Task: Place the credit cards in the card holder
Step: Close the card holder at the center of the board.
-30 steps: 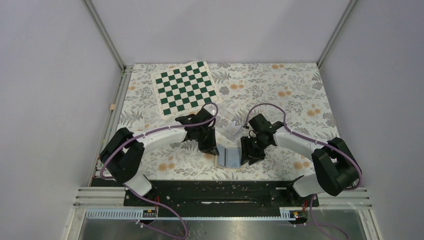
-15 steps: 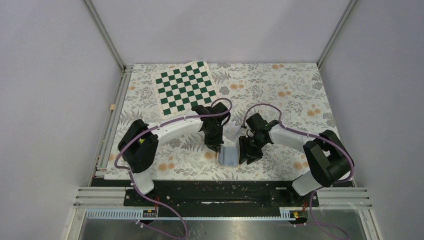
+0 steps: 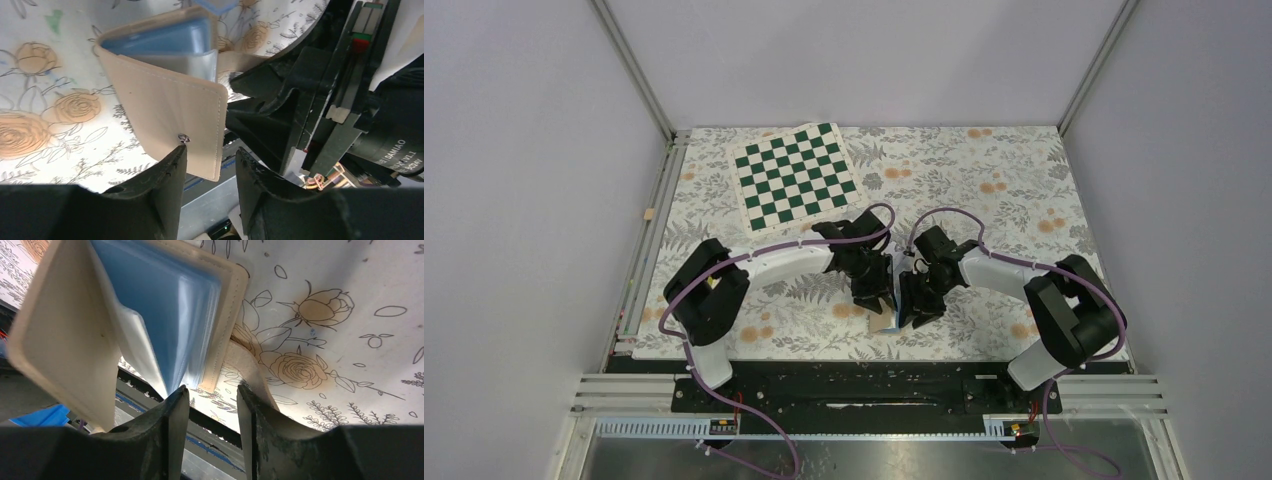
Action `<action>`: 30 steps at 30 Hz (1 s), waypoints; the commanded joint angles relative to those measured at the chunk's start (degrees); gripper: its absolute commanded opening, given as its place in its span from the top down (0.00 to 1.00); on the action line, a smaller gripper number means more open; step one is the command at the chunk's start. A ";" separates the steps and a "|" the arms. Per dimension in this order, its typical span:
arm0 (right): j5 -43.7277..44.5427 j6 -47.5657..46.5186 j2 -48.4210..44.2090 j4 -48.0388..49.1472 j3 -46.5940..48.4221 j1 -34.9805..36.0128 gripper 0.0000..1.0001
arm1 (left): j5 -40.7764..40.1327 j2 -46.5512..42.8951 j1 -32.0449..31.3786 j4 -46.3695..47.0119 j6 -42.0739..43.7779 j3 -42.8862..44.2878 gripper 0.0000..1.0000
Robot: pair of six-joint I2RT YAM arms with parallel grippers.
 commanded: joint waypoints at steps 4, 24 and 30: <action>0.22 0.51 -4.72 -1.44 -0.13 0.30 0.52 | 7.36 -0.90 -0.24 12.92 -4.46 -5.02 0.58; 5.46 -4.44 -12.18 -14.71 6.90 -3.92 0.44 | 11.17 4.69 0.17 28.33 -8.30 -12.78 0.53; 3.59 -5.41 -6.82 -14.57 10.57 -4.76 0.45 | 11.25 -2.04 1.22 30.98 -7.16 -13.72 0.53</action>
